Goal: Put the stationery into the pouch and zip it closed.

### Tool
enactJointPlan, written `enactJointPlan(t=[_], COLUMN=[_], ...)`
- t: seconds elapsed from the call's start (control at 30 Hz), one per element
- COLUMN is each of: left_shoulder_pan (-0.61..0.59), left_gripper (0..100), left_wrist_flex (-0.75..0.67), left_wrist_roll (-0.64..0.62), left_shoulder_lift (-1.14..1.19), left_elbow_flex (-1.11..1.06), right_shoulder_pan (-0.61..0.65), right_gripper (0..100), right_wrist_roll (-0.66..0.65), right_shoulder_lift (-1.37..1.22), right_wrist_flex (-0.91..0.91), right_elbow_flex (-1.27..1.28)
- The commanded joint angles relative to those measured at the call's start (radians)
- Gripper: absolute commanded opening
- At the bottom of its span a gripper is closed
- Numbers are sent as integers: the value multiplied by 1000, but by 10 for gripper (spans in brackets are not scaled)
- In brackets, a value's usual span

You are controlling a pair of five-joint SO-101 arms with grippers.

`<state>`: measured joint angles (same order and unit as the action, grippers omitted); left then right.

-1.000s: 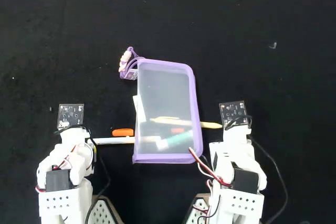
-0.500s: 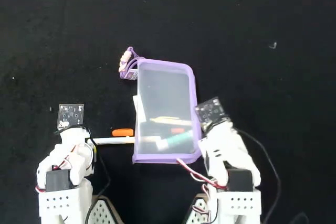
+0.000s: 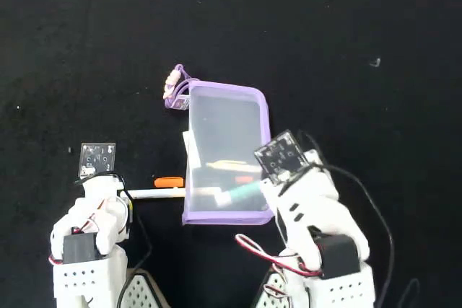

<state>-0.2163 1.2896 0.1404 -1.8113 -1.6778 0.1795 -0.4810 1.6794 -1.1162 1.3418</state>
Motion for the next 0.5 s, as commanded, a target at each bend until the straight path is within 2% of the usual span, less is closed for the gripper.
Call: enactJointPlan(t=[0.0,0.07,0.27,0.33,0.47], left_shoulder_pan=[2,2,2,2,2], left_gripper=[98,98,98,98,98], left_wrist_flex=[-17,-17,-17,-17,-17], left_wrist_roll=[-5,-5,-5,-5,-5], left_shoulder_lift=[-6,-6,-6,-6,-6], left_elbow_flex=[-22,-22,-22,-22,-22], right_shoulder_pan=[77,110,227,273,325], right_gripper=[234,234,234,234,236], right_wrist_roll=[106,178,542,606,647], right_shoulder_lift=[-269,-401,-746,-848,-1044], right_wrist_flex=[97,153,338,376,456], right_elbow_flex=[-180,-239,-421,-489,-610])
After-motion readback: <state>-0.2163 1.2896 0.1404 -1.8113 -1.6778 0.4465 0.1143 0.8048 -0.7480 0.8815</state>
